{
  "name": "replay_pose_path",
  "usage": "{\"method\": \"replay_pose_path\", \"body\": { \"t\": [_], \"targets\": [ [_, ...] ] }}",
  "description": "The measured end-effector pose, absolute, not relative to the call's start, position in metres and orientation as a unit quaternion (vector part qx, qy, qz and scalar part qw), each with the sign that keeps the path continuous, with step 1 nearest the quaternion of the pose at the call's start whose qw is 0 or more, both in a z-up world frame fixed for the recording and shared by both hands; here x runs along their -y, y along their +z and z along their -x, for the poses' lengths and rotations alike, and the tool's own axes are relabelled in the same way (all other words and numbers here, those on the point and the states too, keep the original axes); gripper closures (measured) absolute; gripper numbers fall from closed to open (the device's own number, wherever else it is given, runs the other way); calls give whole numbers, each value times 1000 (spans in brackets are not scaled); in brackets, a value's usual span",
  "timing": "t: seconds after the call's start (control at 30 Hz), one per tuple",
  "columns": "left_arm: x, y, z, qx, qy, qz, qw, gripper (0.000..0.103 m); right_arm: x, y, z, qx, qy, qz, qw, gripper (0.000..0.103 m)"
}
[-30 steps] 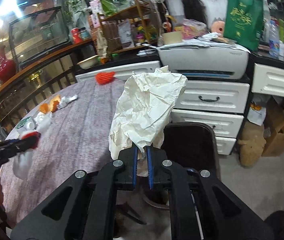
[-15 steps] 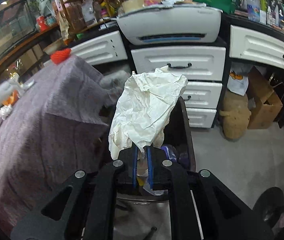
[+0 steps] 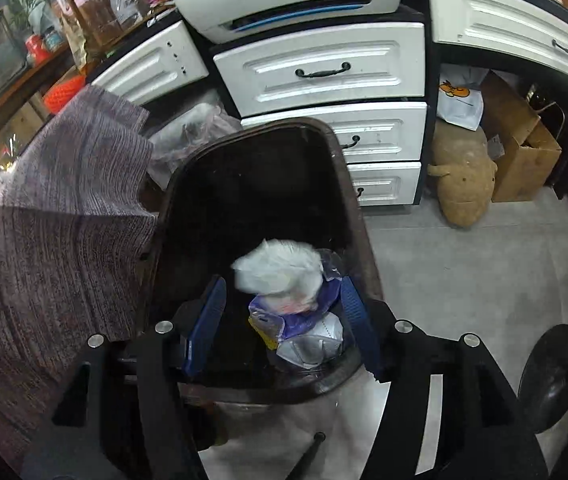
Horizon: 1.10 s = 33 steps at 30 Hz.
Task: Collect trash
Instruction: 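Carry the tissues over the bin and open the right gripper, then lower the white plastic bag into the bin and open the left gripper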
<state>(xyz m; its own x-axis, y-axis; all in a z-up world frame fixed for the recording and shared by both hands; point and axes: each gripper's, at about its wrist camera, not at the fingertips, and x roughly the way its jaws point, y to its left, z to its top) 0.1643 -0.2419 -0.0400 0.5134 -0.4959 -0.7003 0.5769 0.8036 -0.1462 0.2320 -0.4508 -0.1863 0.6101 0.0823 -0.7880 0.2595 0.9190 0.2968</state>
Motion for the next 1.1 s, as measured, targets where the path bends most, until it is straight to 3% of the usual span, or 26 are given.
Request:
{"method": "replay_pose_path", "body": {
  "t": [0.9,1.1],
  "targets": [
    [311,-142,-216,-504,-288,-99,808,79,514,-157,-159,-380,-128,-211,892,40],
    [320,-152,-226,-499,-281,-103,813,78,518,-159,-154,-378,-135,-213,891,40]
  ]
}}
